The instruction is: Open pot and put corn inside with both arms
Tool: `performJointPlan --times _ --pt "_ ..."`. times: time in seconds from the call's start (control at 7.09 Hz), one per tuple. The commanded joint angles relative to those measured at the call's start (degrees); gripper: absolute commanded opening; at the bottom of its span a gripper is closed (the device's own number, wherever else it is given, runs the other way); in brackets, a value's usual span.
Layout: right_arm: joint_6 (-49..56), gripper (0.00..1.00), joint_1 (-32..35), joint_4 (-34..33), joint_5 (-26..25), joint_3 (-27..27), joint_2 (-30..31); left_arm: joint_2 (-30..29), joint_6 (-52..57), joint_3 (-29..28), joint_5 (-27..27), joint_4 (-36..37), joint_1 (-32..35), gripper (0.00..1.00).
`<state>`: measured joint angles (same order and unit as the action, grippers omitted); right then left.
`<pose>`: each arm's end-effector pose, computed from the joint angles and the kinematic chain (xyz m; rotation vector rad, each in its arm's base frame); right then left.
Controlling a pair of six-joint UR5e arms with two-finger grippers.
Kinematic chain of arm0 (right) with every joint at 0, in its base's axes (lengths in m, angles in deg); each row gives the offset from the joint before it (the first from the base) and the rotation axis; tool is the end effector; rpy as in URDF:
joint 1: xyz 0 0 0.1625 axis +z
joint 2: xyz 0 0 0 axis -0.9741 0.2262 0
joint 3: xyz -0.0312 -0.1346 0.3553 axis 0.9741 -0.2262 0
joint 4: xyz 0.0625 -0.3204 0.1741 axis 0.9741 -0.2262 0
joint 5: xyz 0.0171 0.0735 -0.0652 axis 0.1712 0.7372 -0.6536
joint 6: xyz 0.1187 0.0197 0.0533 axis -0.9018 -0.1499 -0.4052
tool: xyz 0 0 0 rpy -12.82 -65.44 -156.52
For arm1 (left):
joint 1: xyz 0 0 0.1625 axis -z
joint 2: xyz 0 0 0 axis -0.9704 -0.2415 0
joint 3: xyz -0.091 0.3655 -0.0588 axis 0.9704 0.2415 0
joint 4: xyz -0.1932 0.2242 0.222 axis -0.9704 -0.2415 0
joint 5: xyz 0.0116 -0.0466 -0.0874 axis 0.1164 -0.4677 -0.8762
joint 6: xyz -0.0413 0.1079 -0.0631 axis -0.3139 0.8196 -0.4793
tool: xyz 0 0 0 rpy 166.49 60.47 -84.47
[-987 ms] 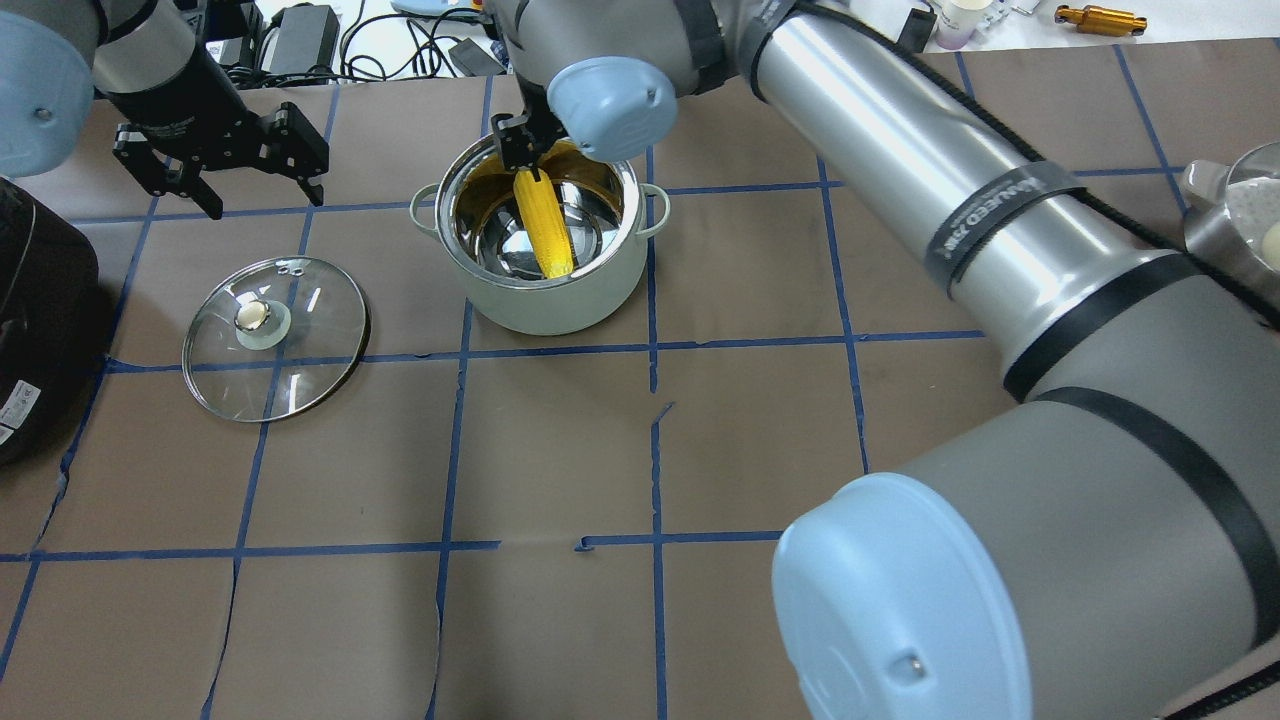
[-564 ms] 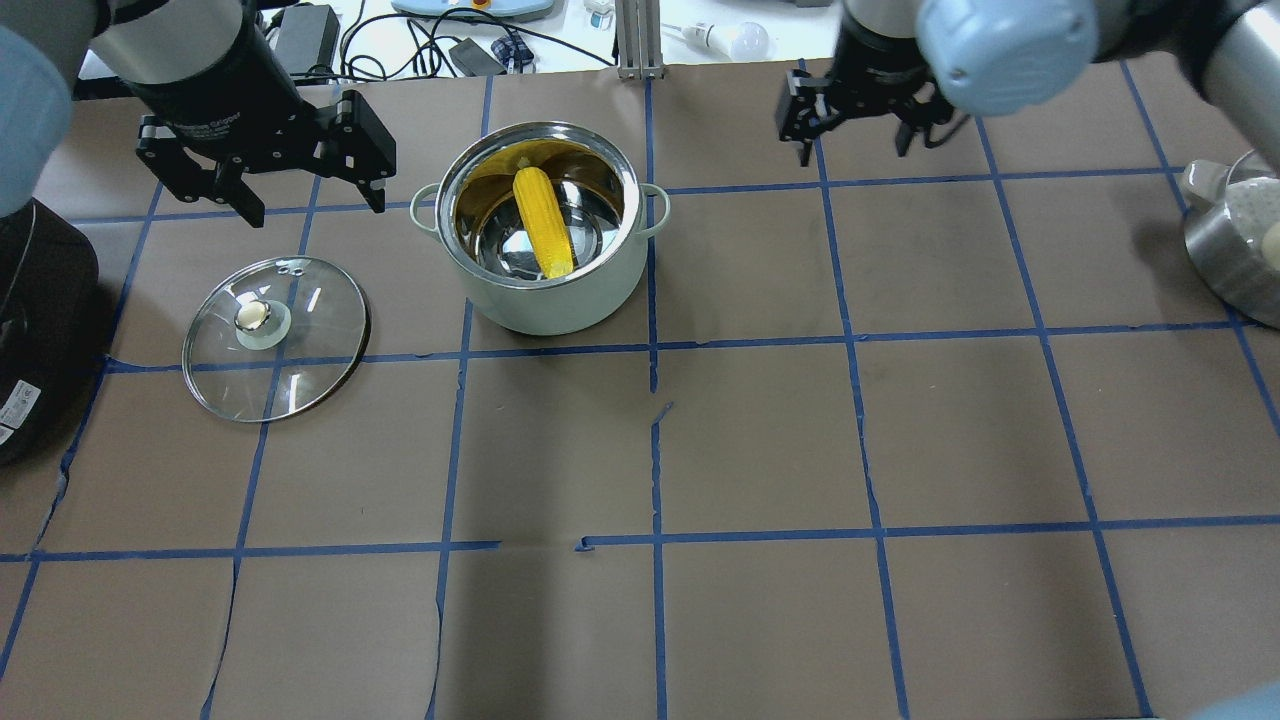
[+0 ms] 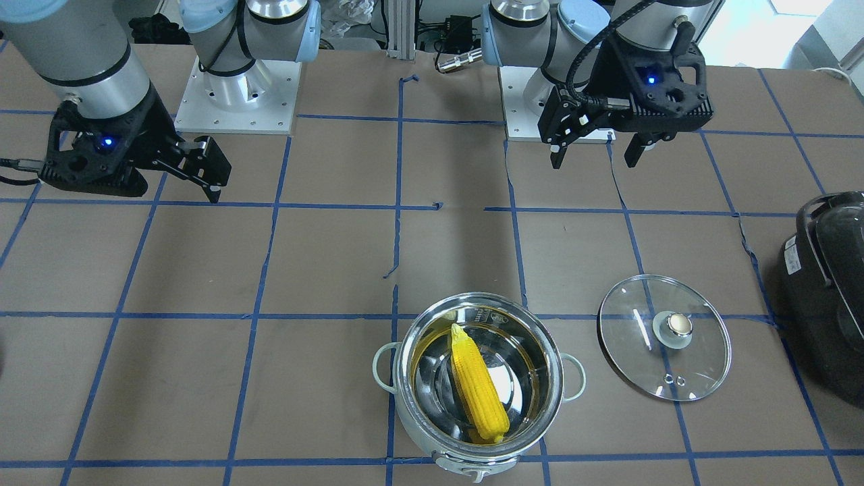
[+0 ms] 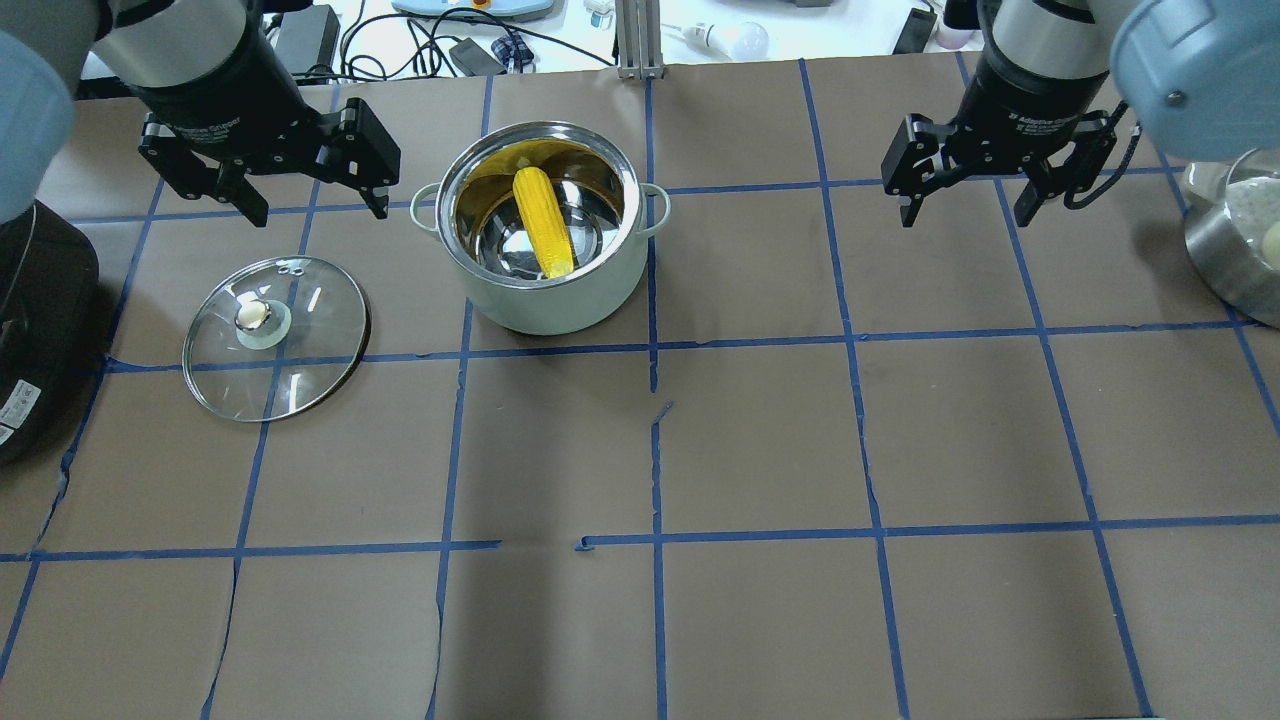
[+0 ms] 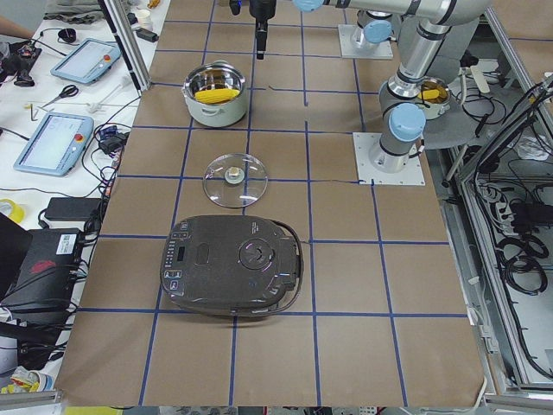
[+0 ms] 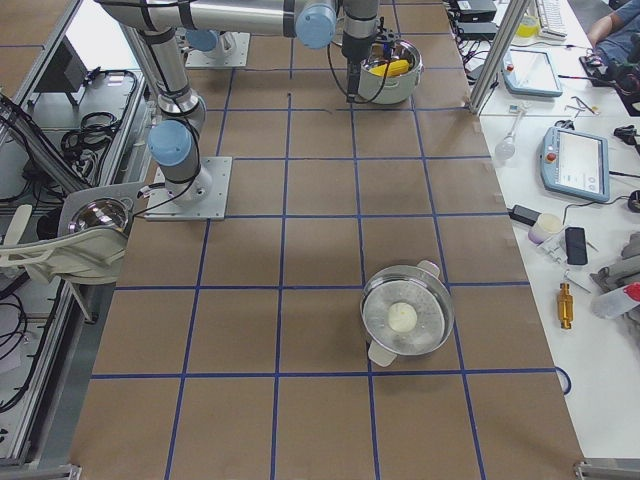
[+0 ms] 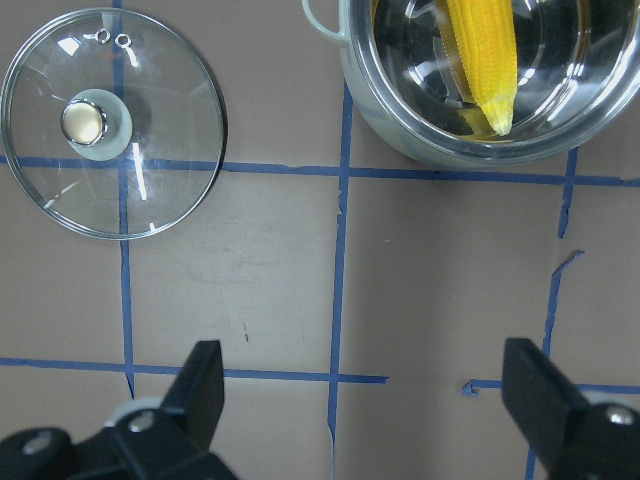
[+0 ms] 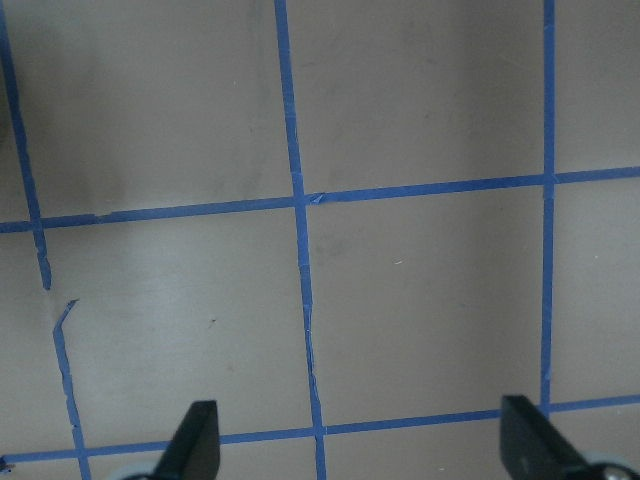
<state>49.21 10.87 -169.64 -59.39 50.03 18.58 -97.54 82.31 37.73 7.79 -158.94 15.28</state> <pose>0.1116 -0.4649 0.4031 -0.1196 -3.1083 -0.0270 -0.1396 -0.4420 0.4486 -0.0619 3.1127 -0.1268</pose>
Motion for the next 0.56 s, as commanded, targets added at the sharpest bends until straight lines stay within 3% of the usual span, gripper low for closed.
performJointPlan --times 0.0,0.42 --pt "-0.42 1.0 0.0 5.65 -0.08 -2.7 0.73 0.07 1.4 -0.16 -0.51 0.0 -0.33 0.98" --pt "0.11 1.0 0.18 6.74 0.27 -3.76 1.7 0.41 1.4 0.19 -0.08 0.88 -0.33 0.99"
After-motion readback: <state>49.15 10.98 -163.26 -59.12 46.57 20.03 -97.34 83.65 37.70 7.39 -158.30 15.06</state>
